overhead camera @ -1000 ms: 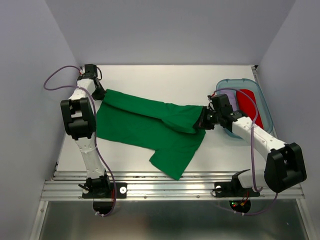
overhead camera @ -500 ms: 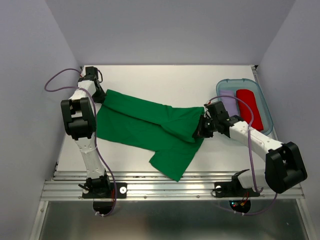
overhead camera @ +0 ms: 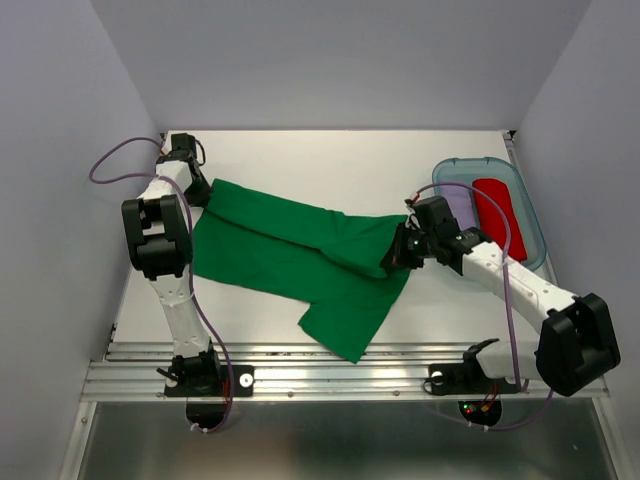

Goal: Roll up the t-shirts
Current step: Fold the T-shirt at the center of the board.

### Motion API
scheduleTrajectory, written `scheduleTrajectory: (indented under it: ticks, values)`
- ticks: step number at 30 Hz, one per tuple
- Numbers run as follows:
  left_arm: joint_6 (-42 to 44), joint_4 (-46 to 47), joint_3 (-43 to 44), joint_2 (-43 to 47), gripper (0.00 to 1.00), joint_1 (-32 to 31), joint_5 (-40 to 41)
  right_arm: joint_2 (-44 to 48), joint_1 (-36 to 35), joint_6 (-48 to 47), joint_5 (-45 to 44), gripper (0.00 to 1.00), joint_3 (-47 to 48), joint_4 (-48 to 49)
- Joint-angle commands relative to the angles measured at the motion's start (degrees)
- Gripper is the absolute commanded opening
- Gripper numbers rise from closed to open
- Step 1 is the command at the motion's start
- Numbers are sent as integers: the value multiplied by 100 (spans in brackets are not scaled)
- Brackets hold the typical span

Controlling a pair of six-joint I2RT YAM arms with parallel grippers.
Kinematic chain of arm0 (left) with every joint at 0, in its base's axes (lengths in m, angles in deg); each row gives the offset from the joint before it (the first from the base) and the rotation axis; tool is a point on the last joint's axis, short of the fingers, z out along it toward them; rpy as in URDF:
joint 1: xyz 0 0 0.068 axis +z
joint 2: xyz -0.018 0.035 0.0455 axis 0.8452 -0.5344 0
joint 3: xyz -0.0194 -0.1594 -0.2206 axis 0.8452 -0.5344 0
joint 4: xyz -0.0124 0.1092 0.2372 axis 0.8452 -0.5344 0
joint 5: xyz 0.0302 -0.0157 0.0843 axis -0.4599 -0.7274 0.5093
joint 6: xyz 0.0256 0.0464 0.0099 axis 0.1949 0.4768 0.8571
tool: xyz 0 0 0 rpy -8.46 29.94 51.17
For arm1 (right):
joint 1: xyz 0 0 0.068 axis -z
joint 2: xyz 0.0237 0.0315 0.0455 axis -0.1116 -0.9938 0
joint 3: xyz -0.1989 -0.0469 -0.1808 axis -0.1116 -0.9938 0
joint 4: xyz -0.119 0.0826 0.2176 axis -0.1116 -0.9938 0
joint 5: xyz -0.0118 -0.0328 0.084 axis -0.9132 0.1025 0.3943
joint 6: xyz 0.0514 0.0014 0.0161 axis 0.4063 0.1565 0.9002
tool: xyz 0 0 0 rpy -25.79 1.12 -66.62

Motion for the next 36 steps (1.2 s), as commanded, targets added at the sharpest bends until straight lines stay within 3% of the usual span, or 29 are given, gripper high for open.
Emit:
scheduleTrajectory:
  ticks: [1,36]
  values:
    - [41,58,-12,82,0,49,118,145,-170,-18,-51,1,181,-97]
    - [67,41,32,20,0,49,83,-286,-918,193,-148,1,-320,273]
